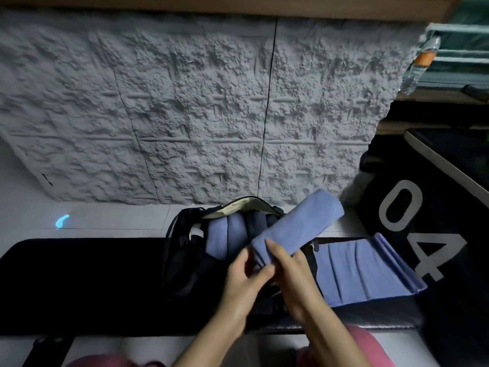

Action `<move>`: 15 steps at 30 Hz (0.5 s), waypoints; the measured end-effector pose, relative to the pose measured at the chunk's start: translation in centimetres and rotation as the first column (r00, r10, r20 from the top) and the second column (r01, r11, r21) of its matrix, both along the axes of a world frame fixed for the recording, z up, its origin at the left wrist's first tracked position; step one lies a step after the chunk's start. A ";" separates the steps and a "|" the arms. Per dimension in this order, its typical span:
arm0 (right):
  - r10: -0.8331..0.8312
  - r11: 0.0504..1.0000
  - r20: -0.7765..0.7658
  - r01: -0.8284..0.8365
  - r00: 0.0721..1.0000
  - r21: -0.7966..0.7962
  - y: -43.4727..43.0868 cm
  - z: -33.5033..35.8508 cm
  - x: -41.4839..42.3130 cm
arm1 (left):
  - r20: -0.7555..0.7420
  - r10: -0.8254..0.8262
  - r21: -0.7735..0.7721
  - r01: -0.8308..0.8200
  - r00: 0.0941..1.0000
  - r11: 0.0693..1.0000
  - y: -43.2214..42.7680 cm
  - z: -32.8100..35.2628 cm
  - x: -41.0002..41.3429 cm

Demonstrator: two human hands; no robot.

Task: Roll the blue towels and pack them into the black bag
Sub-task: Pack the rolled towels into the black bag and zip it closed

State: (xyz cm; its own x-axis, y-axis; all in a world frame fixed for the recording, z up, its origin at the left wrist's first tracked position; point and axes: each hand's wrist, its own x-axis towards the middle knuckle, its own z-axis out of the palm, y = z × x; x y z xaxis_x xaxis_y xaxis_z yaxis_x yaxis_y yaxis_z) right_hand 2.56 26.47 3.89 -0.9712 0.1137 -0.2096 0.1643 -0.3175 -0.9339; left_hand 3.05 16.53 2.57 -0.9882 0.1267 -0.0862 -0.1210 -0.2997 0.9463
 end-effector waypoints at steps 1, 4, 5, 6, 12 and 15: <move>0.013 1.000 -0.003 -0.012 1.000 0.028 0.6 -0.4 -0.1 | -0.111 -0.034 -0.215 0.010 0.993 0.977 -1.2 -0.5 -0.8; 0.027 0.988 0.000 -0.026 1.000 0.153 2.5 -1.4 -1.2 | -0.455 -0.338 -0.849 -0.286 0.824 0.445 -4.7 -1.3 -3.5; 0.031 0.978 -0.001 -0.030 1.000 0.207 3.0 -1.7 -1.7 | -0.359 -0.458 -0.932 -0.283 0.813 0.228 -5.6 -0.9 -4.3; 0.051 0.966 -0.011 -0.047 0.999 0.254 3.5 -1.7 -2.1 | -0.206 -0.527 -0.975 -0.217 0.825 0.042 -6.4 -0.3 -4.9; 0.294 0.812 -0.098 -0.195 0.951 0.551 4.2 -1.3 -6.2 | 0.213 -0.652 -0.958 0.023 0.728 -0.287 -9.0 1.9 -5.6; 0.462 0.620 -0.036 -0.294 0.886 0.728 3.9 -2.2 -7.5 | 0.083 -0.714 -0.976 -0.086 0.695 -0.198 -10.0 2.3 -5.5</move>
